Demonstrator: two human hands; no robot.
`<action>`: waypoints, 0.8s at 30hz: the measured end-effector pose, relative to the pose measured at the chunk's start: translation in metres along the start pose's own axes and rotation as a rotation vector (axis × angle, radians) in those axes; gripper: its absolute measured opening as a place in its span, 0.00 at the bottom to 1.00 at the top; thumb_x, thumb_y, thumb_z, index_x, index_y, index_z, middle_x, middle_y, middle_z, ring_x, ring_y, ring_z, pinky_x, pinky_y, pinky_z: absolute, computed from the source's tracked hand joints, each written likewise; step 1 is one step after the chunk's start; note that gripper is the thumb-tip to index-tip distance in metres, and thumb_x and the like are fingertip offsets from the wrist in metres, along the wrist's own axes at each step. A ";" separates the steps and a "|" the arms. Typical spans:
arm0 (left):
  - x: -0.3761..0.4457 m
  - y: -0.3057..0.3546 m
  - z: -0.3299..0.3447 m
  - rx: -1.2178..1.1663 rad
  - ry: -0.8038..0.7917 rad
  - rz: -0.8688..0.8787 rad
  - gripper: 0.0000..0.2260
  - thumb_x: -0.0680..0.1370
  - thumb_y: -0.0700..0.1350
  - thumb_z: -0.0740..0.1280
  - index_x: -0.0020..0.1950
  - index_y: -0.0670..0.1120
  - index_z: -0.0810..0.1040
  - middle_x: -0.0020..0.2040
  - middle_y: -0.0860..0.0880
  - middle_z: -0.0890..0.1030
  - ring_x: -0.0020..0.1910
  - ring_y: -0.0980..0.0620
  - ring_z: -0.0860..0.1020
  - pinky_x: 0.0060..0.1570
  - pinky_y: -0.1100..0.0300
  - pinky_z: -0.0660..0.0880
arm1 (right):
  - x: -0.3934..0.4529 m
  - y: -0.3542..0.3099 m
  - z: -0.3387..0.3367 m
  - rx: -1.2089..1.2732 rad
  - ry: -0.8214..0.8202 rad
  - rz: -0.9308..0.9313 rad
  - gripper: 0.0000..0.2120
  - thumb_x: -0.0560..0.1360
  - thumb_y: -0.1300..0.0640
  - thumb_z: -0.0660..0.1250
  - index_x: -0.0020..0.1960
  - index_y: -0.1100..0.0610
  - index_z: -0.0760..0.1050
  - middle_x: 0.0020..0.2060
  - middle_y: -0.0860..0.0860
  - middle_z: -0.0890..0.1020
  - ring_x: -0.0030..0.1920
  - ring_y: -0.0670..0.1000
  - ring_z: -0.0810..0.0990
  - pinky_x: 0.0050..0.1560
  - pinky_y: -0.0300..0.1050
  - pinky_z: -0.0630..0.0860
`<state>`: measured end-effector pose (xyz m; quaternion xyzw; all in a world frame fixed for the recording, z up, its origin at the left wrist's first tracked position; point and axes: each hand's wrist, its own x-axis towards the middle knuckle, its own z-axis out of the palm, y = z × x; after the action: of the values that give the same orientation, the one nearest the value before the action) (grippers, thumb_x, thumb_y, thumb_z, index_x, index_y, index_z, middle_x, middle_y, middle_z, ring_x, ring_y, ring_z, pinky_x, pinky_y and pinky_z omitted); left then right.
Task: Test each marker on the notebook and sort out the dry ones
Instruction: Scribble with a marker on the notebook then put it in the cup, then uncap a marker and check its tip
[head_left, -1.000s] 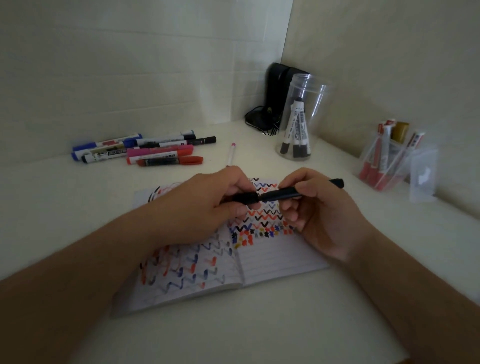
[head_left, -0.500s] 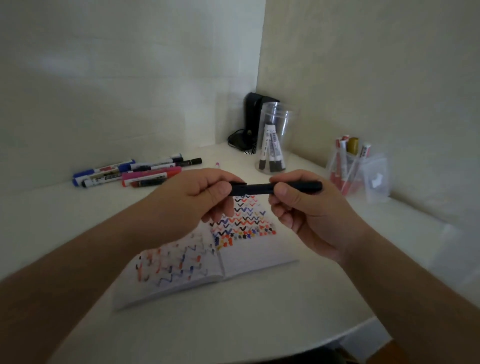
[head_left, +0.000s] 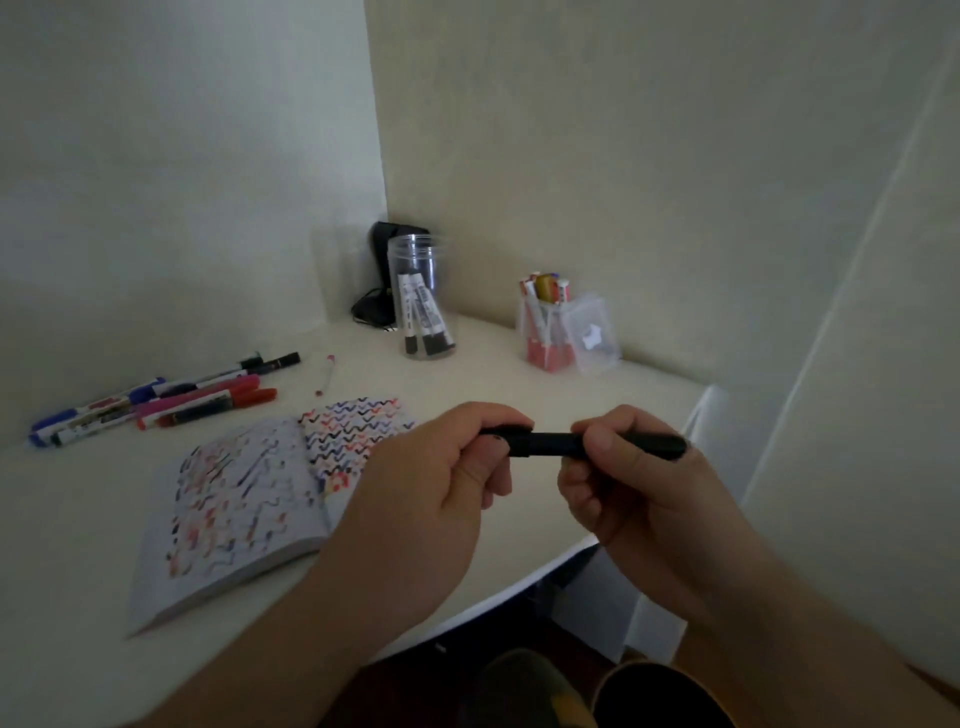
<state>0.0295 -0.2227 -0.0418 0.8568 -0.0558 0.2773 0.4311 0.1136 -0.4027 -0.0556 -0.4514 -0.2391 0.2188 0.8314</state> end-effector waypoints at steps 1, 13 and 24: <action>0.001 0.004 0.010 -0.128 -0.030 -0.063 0.12 0.85 0.48 0.59 0.55 0.57 0.81 0.38 0.54 0.82 0.35 0.57 0.77 0.37 0.67 0.73 | -0.006 -0.007 -0.008 -0.071 0.017 -0.036 0.15 0.67 0.55 0.83 0.43 0.61 0.80 0.33 0.60 0.78 0.33 0.54 0.77 0.32 0.43 0.75; -0.050 -0.047 0.204 -0.539 -0.536 -0.754 0.11 0.84 0.39 0.62 0.59 0.49 0.82 0.44 0.47 0.82 0.39 0.53 0.78 0.40 0.61 0.76 | -0.107 0.063 -0.188 -0.201 0.748 0.127 0.04 0.80 0.67 0.67 0.48 0.61 0.74 0.30 0.57 0.74 0.26 0.49 0.74 0.24 0.39 0.71; -0.085 -0.108 0.270 -0.060 -0.870 -0.710 0.12 0.84 0.47 0.63 0.66 0.56 0.79 0.58 0.57 0.81 0.59 0.58 0.78 0.64 0.56 0.77 | -0.207 0.224 -0.302 -0.143 1.043 0.901 0.11 0.83 0.59 0.66 0.63 0.64 0.77 0.52 0.63 0.84 0.28 0.53 0.71 0.31 0.46 0.66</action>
<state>0.1097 -0.3751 -0.2905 0.8459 0.0555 -0.2657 0.4592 0.0966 -0.6068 -0.4335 -0.6065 0.3887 0.2808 0.6342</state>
